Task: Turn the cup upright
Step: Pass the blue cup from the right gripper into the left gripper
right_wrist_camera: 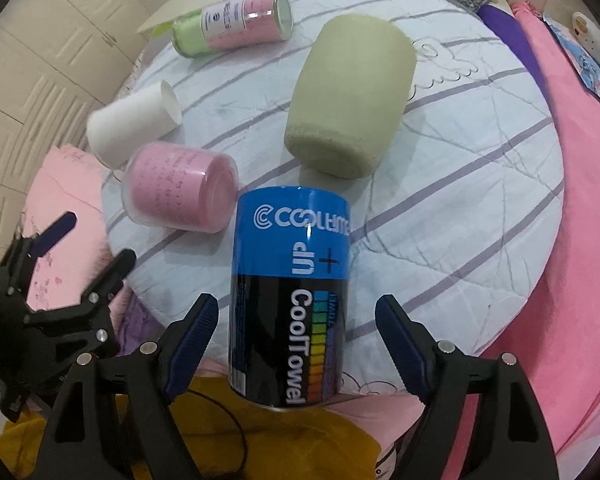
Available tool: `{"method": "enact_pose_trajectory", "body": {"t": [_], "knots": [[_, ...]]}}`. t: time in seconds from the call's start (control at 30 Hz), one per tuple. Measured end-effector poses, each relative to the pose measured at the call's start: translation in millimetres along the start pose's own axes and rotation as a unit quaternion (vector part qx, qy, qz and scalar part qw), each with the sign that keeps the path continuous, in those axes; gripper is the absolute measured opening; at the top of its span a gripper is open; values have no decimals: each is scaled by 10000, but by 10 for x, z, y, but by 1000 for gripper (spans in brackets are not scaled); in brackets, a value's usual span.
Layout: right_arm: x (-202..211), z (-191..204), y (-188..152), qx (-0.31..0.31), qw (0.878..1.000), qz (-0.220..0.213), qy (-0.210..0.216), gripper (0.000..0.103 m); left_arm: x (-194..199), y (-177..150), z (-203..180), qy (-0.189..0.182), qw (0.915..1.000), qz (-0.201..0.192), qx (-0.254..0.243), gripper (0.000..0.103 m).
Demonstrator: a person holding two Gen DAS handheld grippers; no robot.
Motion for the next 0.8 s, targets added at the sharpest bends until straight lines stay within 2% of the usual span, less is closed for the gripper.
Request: {"method": "enact_pose_trajectory", "body": {"t": [0.13,0.37,0.47,0.57,0.8], "knots": [[174,-192,37,46,10000,-53,46,82,123,79,-119,43,9999,-92,21,93],[217,-402,84,79,9998,-180,50,82,222,250,-381,-159,9997,-92,171,93],[250,-539,57,221,9995,-222,-33,82,231,315,-501,-267,9991,-32,316,93],[256,-652,42,330,9993,-142,91,82,233,382,-607,-429,9978,17,508,93],[220,-912,87,689,9972,-79,265,82,203,554,-804,-377,9963,214,742,93]]}}
Point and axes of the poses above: each gripper's, at about its wrist camera, not at the fingertips, and x roughly against the way its jaws point, z to its left, y to its top, the point moved 7 cm from there along -x, roughly the way its jaws point, and after that the axes turned 15 degrees about -x, right-handed, at the moved point
